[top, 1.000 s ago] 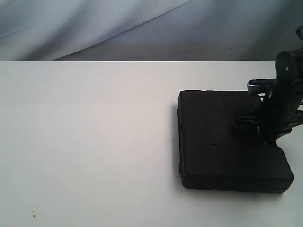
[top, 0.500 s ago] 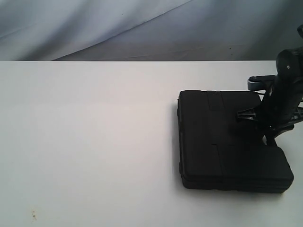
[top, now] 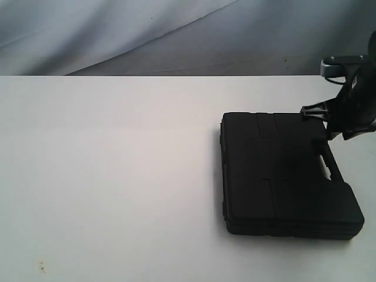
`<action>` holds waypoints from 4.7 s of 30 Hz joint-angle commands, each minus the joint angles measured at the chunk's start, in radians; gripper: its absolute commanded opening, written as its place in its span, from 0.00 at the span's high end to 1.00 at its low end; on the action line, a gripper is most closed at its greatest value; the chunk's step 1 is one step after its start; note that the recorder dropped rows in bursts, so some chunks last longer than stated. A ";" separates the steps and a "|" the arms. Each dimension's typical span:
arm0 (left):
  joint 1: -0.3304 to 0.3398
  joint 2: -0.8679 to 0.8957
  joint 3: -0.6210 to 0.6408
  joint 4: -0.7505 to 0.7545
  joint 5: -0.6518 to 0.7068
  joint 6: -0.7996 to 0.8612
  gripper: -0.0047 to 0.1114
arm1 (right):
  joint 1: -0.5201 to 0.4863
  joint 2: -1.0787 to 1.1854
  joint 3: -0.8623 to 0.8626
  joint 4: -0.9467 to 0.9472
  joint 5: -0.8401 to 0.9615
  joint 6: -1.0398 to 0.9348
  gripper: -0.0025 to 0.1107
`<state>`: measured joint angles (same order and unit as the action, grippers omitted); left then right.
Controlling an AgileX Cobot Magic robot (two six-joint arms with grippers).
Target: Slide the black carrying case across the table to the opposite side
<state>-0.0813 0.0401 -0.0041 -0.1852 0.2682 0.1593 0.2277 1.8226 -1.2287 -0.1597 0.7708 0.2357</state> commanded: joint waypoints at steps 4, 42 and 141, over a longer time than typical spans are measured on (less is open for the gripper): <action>0.001 -0.002 0.004 -0.008 -0.002 -0.001 0.96 | -0.007 -0.180 0.025 0.037 -0.124 -0.061 0.87; 0.001 -0.002 0.004 -0.008 -0.002 -0.001 0.96 | -0.007 -1.064 0.455 -0.012 -0.795 -0.288 0.98; 0.001 -0.002 0.004 -0.008 -0.002 -0.001 0.96 | -0.007 -1.823 1.229 0.236 -0.438 -0.277 0.98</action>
<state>-0.0813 0.0401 -0.0041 -0.1852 0.2682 0.1593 0.2277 0.0042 -0.0038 0.0863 0.3276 -0.0403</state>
